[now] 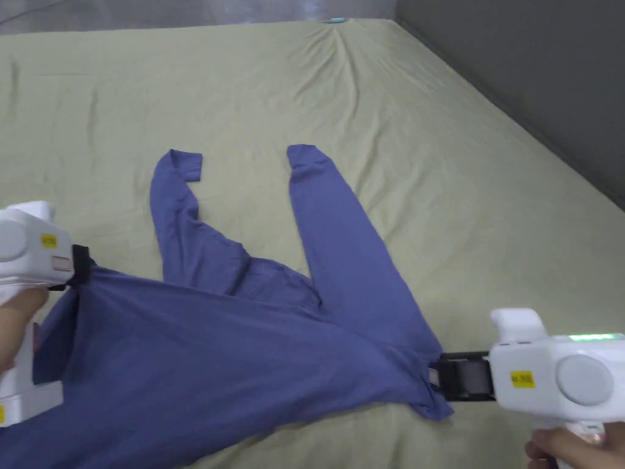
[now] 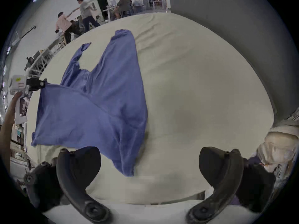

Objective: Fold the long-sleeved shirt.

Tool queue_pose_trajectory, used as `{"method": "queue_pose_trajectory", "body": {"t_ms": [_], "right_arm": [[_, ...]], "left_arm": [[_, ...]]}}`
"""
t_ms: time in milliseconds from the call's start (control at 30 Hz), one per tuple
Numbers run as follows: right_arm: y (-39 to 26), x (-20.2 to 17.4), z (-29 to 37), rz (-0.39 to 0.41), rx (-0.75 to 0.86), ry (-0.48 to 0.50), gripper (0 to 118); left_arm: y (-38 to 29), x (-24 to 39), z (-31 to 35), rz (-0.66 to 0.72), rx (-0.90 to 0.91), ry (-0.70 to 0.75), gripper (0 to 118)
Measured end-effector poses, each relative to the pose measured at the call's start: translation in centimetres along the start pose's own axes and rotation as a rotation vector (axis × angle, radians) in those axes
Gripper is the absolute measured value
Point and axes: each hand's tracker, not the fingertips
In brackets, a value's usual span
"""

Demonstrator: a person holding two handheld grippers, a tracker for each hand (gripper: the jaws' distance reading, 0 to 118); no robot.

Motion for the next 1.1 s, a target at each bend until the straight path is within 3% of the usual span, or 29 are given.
{"method": "queue_pose_trajectory", "body": {"t_ms": [33, 133, 167, 233, 267, 300, 400, 567, 667, 833, 1100], "right_arm": [[0.1, -0.4, -0.2, 0.002, -0.007, 0.002, 118], [0.2, -1.8, -2.1, 0.105, -0.061, -0.016, 114], [0.0, -3.0, -2.2, 0.14, -0.077, -0.068, 94], [-0.4, -3.7, -3.2, 0.191, -0.115, -0.108, 27], [-0.7, -3.6, -3.0, 0.154, -0.095, -0.005, 8], [-0.8, -4.1, -2.2, 0.127, -0.083, 0.002, 0], [-0.6, -4.6, -0.8, 0.213, -0.043, -0.03, 0], [4.0, -4.5, 6.9, 0.216, 0.128, 0.031, 0], [9.5, -5.5, 12.4, 0.315, 0.245, 0.005, 0], [19.9, -10.1, 20.2, 0.498, 0.429, -0.117, 0], [36.5, -18.4, 30.9, 0.616, 0.612, -0.25, 0]], "left_arm": [[0.1, 0.0, 0.9, 0.003, 0.005, -0.007, 0], [0.5, -0.2, 3.4, -0.009, 0.016, -0.014, 0], [0.6, -0.2, 4.2, -0.014, 0.025, -0.013, 0], [1.0, -1.0, 5.3, -0.008, 0.042, -0.013, 0], [1.0, -1.2, 6.0, -0.003, 0.049, -0.019, 0], [1.0, -1.3, 6.7, -0.004, 0.053, -0.021, 0], [0.9, -1.9, 9.0, 0.025, 0.069, -0.042, 0], [2.0, -3.1, 14.4, 0.092, 0.1, -0.102, 0], [4.6, -4.2, 19.0, 0.121, 0.198, -0.106, 0], [10.6, -5.9, 26.0, 0.145, 0.341, -0.071, 0], [22.7, -7.5, 33.6, 0.226, 0.524, -0.06, 0]]}}
